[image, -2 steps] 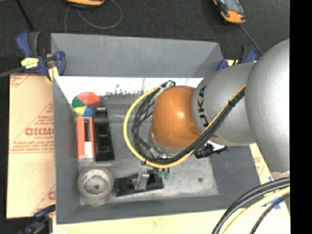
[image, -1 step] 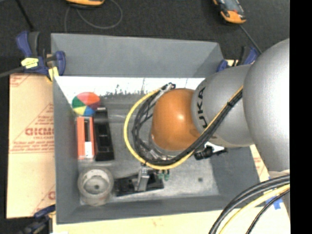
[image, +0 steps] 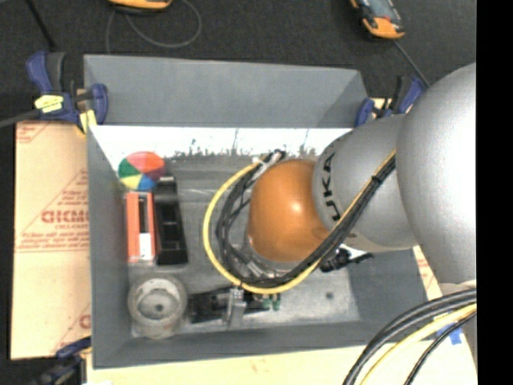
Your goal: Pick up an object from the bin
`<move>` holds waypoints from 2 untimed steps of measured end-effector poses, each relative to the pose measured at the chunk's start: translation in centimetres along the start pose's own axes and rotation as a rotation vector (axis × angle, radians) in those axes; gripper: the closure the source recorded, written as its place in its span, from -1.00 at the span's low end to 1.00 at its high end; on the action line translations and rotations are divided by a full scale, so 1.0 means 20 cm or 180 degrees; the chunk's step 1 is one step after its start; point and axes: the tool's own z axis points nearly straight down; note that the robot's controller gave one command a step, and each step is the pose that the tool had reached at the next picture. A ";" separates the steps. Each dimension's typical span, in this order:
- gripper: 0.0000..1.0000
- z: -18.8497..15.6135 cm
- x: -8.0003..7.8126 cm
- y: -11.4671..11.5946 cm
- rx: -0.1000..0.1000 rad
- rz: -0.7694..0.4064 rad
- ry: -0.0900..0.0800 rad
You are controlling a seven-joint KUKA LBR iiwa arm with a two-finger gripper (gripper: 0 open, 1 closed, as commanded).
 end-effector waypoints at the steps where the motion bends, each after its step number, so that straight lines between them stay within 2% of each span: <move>1: 1.00 0.17 -0.01 -0.02 -0.0006 0.0531 -0.0009; 2: 1.00 0.17 -0.01 -0.02 -0.0007 0.0537 -0.0009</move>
Offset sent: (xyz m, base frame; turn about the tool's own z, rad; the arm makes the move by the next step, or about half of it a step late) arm 0.0000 0.0000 0.0000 0.0000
